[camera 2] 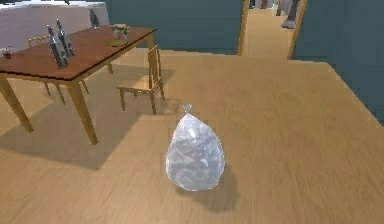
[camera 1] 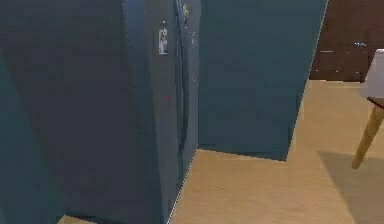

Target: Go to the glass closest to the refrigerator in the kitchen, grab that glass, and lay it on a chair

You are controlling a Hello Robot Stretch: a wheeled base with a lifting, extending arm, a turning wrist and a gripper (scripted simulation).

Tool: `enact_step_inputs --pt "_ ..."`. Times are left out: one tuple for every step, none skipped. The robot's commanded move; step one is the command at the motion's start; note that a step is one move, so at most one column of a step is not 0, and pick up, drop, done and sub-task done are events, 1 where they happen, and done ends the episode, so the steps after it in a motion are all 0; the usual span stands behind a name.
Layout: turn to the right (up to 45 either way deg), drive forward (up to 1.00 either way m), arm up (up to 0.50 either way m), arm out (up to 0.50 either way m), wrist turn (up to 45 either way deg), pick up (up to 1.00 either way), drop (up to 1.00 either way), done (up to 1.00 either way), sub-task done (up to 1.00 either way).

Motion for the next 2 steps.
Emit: enact_step_inputs --pt "0.0 0.25 0.00 0.00 0.0 0.00 0.00 0.00 0.00" --pt "45.0 0.00 0.00 0.00 0.0 0.00 0.00 0.00 0.00"
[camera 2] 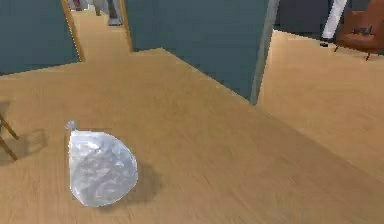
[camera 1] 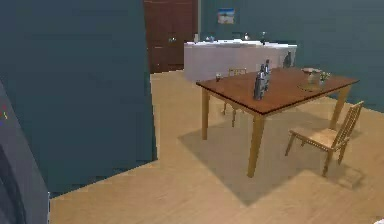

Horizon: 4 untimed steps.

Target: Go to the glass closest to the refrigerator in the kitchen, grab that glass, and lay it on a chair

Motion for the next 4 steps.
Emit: enact_step_inputs --pt "45.0 0.00 0.00 0.00 0.0 0.00 0.00 0.00 0.00" --pt "45.0 0.00 0.00 0.00 0.0 0.00 0.00 0.00 0.00" --pt "15.0 0.00 0.00 0.00 0.0 0.00 0.00 0.00 0.00" --pt "0.0 0.75 0.00 0.00 0.0 0.00 0.00 0.00 0.00"
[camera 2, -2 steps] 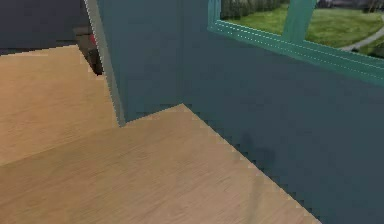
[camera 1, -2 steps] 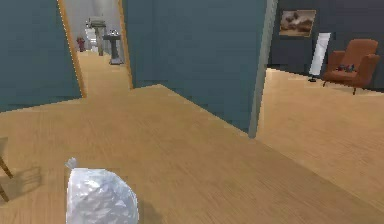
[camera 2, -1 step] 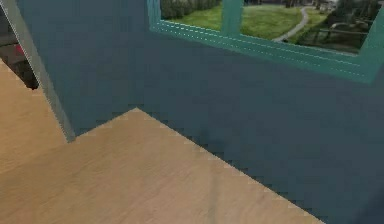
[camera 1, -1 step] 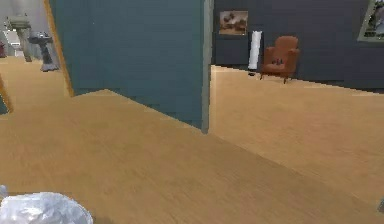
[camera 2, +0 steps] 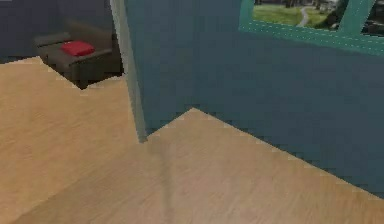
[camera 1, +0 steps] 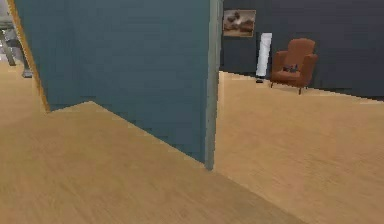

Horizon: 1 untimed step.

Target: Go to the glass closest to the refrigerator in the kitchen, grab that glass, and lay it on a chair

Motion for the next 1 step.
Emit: enact_step_inputs --pt "12.0 0.00 0.00 0.00 0.0 0.00 0.00 0.00 0.00"
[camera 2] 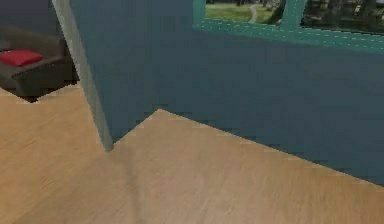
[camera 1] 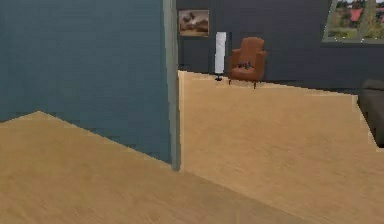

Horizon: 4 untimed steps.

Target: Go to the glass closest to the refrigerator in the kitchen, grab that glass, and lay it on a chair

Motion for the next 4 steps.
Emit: enact_step_inputs --pt "0.0 0.55 0.00 0.00 0.0 0.00 0.00 0.00 0.00" --pt "-45.0 0.00 0.00 0.00 0.0 0.00 0.00 0.00 0.00" --pt "-12.0 0.00 0.00 0.00 0.0 0.00 0.00 0.00 0.00" --pt "0.0 0.70 0.00 0.00 0.0 0.00 0.00 0.00 0.00"
